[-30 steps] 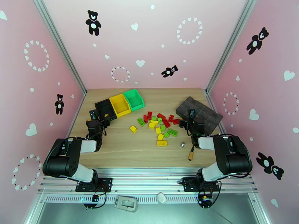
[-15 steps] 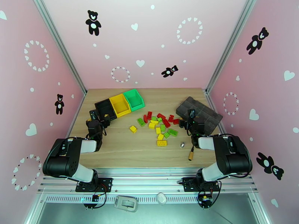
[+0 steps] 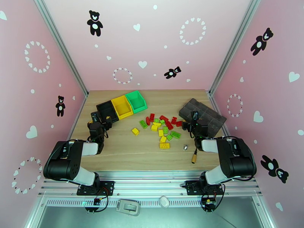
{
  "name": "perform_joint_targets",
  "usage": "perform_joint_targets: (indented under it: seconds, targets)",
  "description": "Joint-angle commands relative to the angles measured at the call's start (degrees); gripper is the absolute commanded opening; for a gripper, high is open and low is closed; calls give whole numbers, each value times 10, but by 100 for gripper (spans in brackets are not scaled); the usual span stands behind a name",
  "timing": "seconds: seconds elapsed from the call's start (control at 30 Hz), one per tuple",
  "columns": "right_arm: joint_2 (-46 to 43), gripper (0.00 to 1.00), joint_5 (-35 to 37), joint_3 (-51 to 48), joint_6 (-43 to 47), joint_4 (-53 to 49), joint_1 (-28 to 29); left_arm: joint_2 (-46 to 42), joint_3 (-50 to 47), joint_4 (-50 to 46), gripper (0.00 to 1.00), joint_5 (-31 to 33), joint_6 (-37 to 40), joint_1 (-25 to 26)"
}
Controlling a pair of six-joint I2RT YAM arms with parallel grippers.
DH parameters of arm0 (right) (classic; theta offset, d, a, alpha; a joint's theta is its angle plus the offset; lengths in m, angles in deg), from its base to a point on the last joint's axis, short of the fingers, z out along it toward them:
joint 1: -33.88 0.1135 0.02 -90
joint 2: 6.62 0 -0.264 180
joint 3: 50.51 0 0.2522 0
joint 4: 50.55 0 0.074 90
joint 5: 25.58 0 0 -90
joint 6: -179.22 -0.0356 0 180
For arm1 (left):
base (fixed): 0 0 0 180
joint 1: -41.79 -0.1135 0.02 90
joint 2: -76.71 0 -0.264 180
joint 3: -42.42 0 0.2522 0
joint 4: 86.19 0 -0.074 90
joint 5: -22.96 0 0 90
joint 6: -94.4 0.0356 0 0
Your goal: Sort the legos into containers by color
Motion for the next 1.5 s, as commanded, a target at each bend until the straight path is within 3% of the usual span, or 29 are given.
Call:
perform_joint_targets:
  seconds: [0.0, 0.13, 0.2, 0.3, 0.4, 0.57, 0.7, 0.83, 0.93, 1.03, 1.13, 1.27, 1.47]
  targets:
    - [-50, 99, 62, 27, -32, -79, -6, -60, 1, -53, 98, -13, 2, -6]
    - [-150, 99, 90, -9, -56, -94, -9, -167, -17, -104, 98, -28, 8, -1]
    - [-208, 99, 135, 13, -98, -187, -9, -226, -6, -169, 98, -17, -5, 3]
    - [-261, 99, 209, 88, -174, -392, -9, -295, 71, -383, 98, 51, -77, 7]
    - [-299, 99, 228, 139, -229, -534, -9, -311, 171, -612, 98, 125, -192, 7]
    - [-365, 99, 281, 177, -361, -714, -9, -315, 259, -803, 98, 70, -266, 7]
    - [-364, 99, 232, 234, -359, -799, -9, -326, 298, -871, 99, 22, -324, 6]
    - [-360, 99, 171, 284, -403, -874, -9, -344, 310, -886, 99, -73, -379, 4]
    - [-354, 99, 66, 300, -402, -884, -9, -337, 322, -908, 98, -130, -409, 4]
    - [-316, 83, -76, 321, -381, -891, -9, -313, 331, -918, 91, -205, -426, 6]
    - [-271, 69, -153, 324, -382, -890, -2, -299, 325, -917, 85, -243, -447, 23]
    - [-221, 69, -165, 342, -374, -904, 42, -290, 315, -940, 81, -218, -480, 80]
    - [-137, 69, -113, 404, -365, -926, 171, -220, 309, -943, 77, -175, -542, 206]
